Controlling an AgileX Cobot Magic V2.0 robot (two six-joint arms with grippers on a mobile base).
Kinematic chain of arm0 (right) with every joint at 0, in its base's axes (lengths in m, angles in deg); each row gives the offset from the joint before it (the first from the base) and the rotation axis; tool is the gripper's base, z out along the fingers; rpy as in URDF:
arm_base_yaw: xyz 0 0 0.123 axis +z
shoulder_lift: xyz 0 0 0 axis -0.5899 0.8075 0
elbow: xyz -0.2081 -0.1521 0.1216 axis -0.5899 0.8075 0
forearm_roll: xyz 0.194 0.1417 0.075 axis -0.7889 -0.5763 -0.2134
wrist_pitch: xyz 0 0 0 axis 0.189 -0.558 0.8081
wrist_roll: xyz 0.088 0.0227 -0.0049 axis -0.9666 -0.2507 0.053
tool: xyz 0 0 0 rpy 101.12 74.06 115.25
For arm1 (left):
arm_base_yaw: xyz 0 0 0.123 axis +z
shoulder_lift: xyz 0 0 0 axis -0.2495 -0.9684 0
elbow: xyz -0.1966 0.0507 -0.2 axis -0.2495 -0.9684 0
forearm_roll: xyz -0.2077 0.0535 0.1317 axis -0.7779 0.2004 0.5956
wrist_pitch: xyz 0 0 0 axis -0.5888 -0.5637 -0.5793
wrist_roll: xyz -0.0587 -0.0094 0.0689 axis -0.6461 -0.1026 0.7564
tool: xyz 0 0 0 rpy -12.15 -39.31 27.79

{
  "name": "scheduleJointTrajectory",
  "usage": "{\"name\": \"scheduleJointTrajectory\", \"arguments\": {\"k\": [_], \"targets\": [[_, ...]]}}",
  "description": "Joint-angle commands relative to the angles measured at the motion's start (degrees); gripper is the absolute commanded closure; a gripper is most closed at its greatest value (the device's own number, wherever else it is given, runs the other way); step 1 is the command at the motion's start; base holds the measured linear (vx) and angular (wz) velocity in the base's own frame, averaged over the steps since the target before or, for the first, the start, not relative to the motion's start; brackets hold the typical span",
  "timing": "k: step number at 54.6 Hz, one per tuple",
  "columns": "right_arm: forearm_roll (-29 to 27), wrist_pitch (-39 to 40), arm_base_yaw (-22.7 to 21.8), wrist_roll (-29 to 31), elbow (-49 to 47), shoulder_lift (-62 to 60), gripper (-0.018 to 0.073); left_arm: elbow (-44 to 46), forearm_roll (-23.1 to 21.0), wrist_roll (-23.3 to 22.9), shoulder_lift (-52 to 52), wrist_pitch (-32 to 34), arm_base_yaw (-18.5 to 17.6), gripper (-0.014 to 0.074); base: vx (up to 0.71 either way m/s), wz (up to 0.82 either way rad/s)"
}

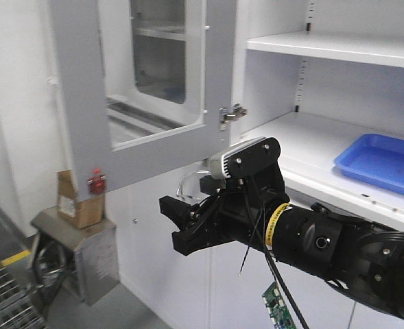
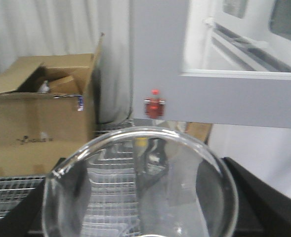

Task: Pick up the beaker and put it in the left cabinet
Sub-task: 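Carry the beaker into the open cabinet above the blue tray, then lower the beaker with the right gripper onto the blue tray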

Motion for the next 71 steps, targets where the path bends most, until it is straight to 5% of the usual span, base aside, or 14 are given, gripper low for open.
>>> {"name": "scheduleJointTrajectory", "arguments": {"k": [1, 71], "targets": [[-0.90, 3.21, -0.06, 0.08, -2.19, -2.19, 0.0358, 1.03, -0.27, -0.14, 0.51, 4.70, 0.02, 0.0603, 0.24, -0.39], [-0.90, 3.25, -0.06, 0.08, -2.19, -2.19, 0.0358, 1.03, -0.27, -0.14, 0.51, 4.70, 0.02, 0.0603, 0.17, -0.27]]}}
